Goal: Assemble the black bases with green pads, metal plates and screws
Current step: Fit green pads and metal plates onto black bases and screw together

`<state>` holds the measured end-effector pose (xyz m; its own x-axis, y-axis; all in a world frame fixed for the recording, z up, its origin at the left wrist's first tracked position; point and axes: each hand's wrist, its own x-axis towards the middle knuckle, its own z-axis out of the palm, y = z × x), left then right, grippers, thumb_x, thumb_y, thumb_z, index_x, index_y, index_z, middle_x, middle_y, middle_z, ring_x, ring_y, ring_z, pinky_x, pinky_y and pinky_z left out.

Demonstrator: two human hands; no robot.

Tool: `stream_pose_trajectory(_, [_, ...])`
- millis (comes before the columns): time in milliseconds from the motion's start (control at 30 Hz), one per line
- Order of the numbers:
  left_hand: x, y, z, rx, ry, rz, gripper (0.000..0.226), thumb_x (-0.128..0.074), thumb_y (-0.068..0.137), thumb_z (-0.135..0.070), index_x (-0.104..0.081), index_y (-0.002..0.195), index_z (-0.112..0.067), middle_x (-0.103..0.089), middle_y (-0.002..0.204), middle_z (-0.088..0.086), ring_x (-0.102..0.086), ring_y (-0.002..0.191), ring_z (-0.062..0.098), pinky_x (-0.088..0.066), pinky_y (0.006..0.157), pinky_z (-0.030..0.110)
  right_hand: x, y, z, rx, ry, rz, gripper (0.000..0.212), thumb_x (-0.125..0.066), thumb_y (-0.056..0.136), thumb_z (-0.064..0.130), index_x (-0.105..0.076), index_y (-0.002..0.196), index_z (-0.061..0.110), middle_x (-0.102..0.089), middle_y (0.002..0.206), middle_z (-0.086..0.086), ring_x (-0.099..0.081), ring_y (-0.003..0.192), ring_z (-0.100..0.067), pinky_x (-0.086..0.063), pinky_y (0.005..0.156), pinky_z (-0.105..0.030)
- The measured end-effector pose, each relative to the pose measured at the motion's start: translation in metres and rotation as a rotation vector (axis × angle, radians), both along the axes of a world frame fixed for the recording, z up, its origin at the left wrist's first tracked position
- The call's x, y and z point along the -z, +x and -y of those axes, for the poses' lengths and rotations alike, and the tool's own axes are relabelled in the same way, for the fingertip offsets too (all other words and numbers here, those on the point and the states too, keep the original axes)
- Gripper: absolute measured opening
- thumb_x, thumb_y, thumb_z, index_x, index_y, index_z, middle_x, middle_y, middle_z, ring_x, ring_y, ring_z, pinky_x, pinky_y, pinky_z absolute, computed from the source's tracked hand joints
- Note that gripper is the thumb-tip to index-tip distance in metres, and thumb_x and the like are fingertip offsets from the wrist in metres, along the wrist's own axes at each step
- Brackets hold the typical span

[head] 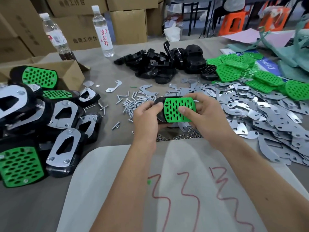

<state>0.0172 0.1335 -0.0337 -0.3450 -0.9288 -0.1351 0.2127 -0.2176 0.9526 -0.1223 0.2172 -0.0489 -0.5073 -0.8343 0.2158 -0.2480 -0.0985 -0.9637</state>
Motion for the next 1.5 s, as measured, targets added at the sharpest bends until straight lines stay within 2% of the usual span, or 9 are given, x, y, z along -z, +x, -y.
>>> stream_pose_trajectory(133, [-0.001,-0.002,-0.004,0.027,-0.045,0.038,0.046,-0.064,0.098,-0.01,-0.076,0.063,-0.037,-0.068,0.06,-0.023,-0.072,0.068,0.008,-0.061,0.055,0.031,0.003,0.004,0.003,0.095,0.028,-0.106,0.019,-0.078,0.094,0.028,-0.063,0.106,0.026,-0.08,0.082,0.006,-0.072,0.062,-0.012,-0.055,0.054,-0.032])
stream_pose_trajectory(200, [-0.001,-0.003,-0.005,0.038,-0.071,0.029,0.057,-0.062,0.1,-0.011,-0.073,0.058,-0.049,-0.069,0.061,-0.02,-0.072,0.064,0.004,-0.059,0.054,0.029,0.002,0.004,0.003,0.114,0.025,-0.106,0.019,-0.078,0.093,0.028,-0.061,0.101,0.026,-0.08,0.082,0.009,-0.071,0.061,-0.006,-0.051,0.052,-0.024])
stream_pose_trajectory(367, [0.0,-0.003,-0.004,0.004,-0.128,0.035,0.048,-0.059,0.102,-0.012,-0.078,0.063,-0.032,-0.072,0.066,-0.003,-0.073,0.069,0.022,-0.06,0.053,0.032,0.003,0.0,0.003,0.079,0.006,-0.06,0.019,-0.078,0.094,0.025,-0.06,0.101,0.024,-0.08,0.083,0.006,-0.066,0.054,-0.002,-0.044,0.048,-0.014])
stream_pose_trajectory(667, [0.005,-0.002,-0.004,0.009,-0.224,0.097,0.033,-0.053,0.106,-0.012,-0.076,0.082,-0.013,-0.075,0.078,0.011,-0.075,0.071,0.026,-0.062,0.055,0.037,0.007,0.001,0.003,0.099,0.014,0.022,0.029,-0.08,0.089,0.034,-0.056,0.104,0.028,-0.081,0.087,0.004,-0.077,0.075,-0.022,-0.06,0.066,-0.043])
stream_pose_trajectory(833, [0.004,-0.001,-0.004,-0.011,-0.231,0.072,0.032,-0.056,0.098,-0.025,-0.07,0.091,0.003,-0.068,0.097,0.035,-0.068,0.08,0.043,-0.062,0.07,0.061,0.005,0.001,0.003,0.081,-0.007,0.082,0.028,-0.081,0.09,0.029,-0.057,0.103,0.024,-0.081,0.086,0.001,-0.07,0.062,-0.01,-0.048,0.057,-0.027])
stream_pose_trajectory(1033, [0.007,-0.002,-0.008,-0.01,-0.422,0.273,0.028,-0.086,0.076,-0.027,-0.071,0.091,-0.008,-0.076,0.084,0.004,-0.072,0.079,0.026,-0.061,0.076,0.05,0.004,0.008,0.001,0.189,0.014,-0.015,0.029,-0.084,0.087,0.029,-0.06,0.094,0.015,-0.074,0.068,0.005,-0.054,0.045,0.0,-0.037,0.044,-0.015])
stream_pose_trajectory(1233, [0.007,0.001,-0.004,0.001,-0.24,0.098,0.021,-0.084,0.079,-0.002,-0.072,0.092,-0.012,-0.079,0.09,0.008,-0.077,0.088,0.031,-0.063,0.083,0.054,-0.005,0.007,-0.004,0.279,0.055,-0.099,0.051,-0.088,0.069,0.056,-0.056,0.085,0.019,-0.055,0.075,0.004,-0.047,0.063,-0.011,-0.043,0.058,-0.034])
stream_pose_trajectory(1367, [0.004,0.004,-0.003,0.097,-0.142,0.03,0.024,-0.083,0.078,-0.003,-0.071,0.098,-0.011,-0.08,0.092,0.006,-0.078,0.089,0.03,-0.065,0.079,0.05,-0.013,0.004,-0.008,-0.026,0.061,0.217,0.027,-0.085,0.084,0.037,-0.073,0.106,0.026,-0.078,0.096,0.002,-0.071,0.07,-0.005,-0.054,0.057,-0.021])
stream_pose_trajectory(1500, [0.004,0.003,-0.004,0.116,-0.151,0.071,0.02,-0.082,0.081,-0.015,-0.07,0.096,-0.012,-0.077,0.092,0.01,-0.074,0.097,0.038,-0.061,0.084,0.062,-0.013,0.006,-0.006,-0.079,0.007,0.36,0.019,-0.075,0.091,0.012,-0.075,0.111,0.011,-0.079,0.104,-0.012,-0.076,0.101,-0.032,-0.064,0.084,-0.042])
